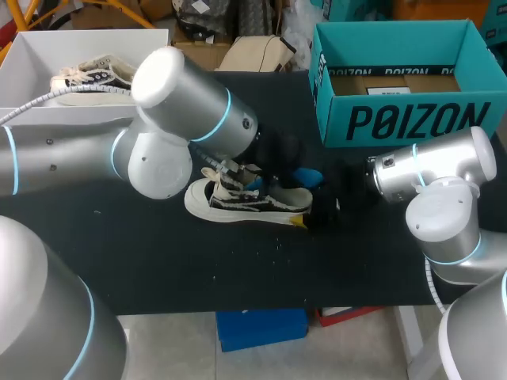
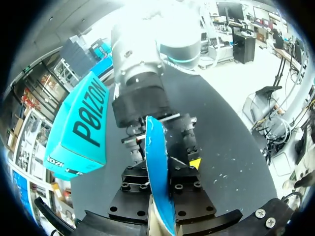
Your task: Take the shoe out of the shoebox, open the shoe tongue, remove and reinsert the insole, then place the shoe into the shoebox
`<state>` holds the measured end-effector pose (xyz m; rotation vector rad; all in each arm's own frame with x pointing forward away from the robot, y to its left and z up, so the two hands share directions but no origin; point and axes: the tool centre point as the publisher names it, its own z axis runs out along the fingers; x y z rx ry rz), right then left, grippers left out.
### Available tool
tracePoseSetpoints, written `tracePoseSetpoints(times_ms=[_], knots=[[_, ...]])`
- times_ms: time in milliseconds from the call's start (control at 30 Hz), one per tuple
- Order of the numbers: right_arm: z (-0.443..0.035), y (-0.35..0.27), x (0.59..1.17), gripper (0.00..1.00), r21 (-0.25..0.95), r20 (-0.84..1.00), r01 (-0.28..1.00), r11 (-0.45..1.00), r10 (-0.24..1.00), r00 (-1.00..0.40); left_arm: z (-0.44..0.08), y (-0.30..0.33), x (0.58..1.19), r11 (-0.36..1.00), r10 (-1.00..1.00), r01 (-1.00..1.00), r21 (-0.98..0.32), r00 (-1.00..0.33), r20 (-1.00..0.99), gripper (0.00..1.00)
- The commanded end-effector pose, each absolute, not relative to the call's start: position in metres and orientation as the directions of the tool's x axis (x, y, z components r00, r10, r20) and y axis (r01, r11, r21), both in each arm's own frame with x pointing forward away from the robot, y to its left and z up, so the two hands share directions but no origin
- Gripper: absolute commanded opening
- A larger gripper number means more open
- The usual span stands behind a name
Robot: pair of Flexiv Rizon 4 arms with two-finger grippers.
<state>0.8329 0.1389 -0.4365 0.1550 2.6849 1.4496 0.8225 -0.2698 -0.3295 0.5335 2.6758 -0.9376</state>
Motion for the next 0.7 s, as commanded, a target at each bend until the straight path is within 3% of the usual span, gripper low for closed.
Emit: tracePoseSetpoints(times_ms=[33, 333, 700], knots=[[-0.438, 0.139, 0.833, 0.00, 0.836, -0.027, 0.049, 0.546, 0.131, -0.991, -0.300, -0.250, 0.809, 0.610, 0.250, 0.425, -0.669, -0.904, -0.347, 0.00], [-0.438, 0.139, 0.833, 0.00, 0.836, -0.027, 0.049, 0.546, 0.131, -0.991, -0.219, -0.277, 0.797, 0.319, 0.331, 0.408, -0.855, -0.894, -0.303, 0.00], [-0.438, 0.139, 0.833, 0.00, 0.836, -0.027, 0.049, 0.546, 0.131, -0.991, -0.219, -0.277, 0.797, 0.319, 0.331, 0.408, -0.855, -0.894, -0.303, 0.00]])
